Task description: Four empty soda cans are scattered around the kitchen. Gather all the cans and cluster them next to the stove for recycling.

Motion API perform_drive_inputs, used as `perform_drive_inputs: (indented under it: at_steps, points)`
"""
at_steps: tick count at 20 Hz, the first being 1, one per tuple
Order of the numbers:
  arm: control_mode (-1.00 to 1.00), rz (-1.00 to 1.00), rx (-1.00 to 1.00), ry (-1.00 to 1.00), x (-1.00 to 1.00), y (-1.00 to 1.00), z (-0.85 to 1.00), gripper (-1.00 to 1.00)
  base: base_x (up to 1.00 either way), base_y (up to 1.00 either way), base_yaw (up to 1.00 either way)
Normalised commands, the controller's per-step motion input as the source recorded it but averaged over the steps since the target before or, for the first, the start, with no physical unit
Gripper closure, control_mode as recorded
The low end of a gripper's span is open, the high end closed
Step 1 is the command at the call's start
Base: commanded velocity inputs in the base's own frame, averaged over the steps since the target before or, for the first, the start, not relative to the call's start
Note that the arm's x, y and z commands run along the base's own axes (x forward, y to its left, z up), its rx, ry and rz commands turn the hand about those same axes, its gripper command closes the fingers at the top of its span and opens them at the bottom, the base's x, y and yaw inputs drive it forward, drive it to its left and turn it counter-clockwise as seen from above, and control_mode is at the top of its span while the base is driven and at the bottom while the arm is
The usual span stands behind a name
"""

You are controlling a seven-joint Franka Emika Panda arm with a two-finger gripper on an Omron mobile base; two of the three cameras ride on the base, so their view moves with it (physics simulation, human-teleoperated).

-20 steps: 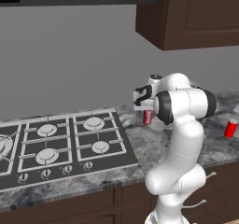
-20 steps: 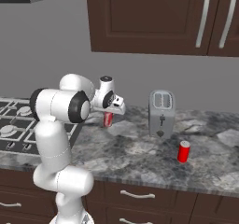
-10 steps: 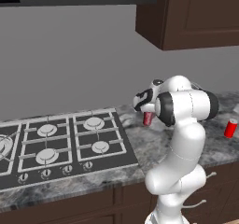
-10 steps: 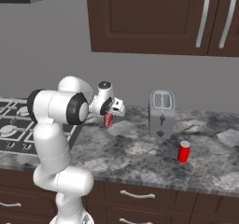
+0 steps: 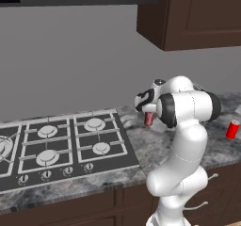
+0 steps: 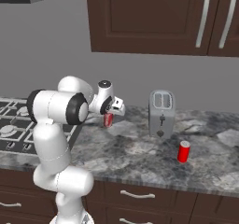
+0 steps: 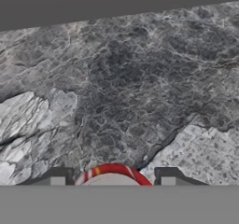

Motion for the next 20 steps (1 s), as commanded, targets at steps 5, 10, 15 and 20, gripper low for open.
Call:
perform_drive_inputs:
  at_steps: [5,10,15,20]
  points:
    - [-1.0,0.0,0.0,0.0,-0.04,0.0,0.0,-1.0,0.0,0.0,0.0]
    - [-1.0,0.0,0.0,-0.07,-0.37,-0.01,0.0,-1.0,0.0,0.0,0.0]
    - [-1.0,0.01,0.0,-0.07,-0.54,-0.04,0.07,-1.0,0.0,0.0,0.0]
    - [-1.0,0.03,0.0,-0.09,-0.43,-0.1,0.26,-1.0,0.0,0.0,0.0]
